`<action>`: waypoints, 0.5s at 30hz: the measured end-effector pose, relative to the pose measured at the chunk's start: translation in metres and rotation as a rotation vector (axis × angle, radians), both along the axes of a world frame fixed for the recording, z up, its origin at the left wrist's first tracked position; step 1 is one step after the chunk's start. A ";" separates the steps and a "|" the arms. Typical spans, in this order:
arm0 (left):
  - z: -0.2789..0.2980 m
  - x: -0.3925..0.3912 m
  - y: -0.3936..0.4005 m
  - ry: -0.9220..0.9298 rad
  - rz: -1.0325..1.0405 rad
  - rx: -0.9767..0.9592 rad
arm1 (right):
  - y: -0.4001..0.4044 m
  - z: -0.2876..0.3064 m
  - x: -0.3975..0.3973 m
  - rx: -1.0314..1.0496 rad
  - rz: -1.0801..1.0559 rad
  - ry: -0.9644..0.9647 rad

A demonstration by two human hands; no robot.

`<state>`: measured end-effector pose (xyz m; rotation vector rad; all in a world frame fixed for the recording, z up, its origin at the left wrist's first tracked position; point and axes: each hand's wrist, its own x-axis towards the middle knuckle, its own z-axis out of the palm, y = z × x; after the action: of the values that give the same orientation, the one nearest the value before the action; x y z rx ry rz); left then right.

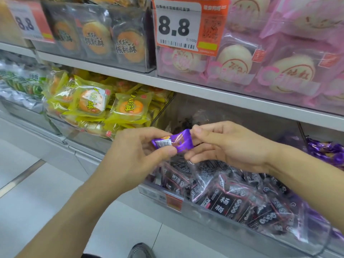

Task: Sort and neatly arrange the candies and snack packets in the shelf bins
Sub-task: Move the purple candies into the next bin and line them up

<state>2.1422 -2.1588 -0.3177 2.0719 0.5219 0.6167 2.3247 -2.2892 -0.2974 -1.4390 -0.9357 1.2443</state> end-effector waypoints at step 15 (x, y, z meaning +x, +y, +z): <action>-0.005 -0.062 0.017 0.272 0.194 -0.190 | 0.053 -0.025 -0.028 0.040 0.533 -1.110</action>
<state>2.0803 -2.1419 -0.3222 1.9473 0.9114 0.3792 2.2967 -2.2360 -0.3224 -1.9257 -2.1704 0.6719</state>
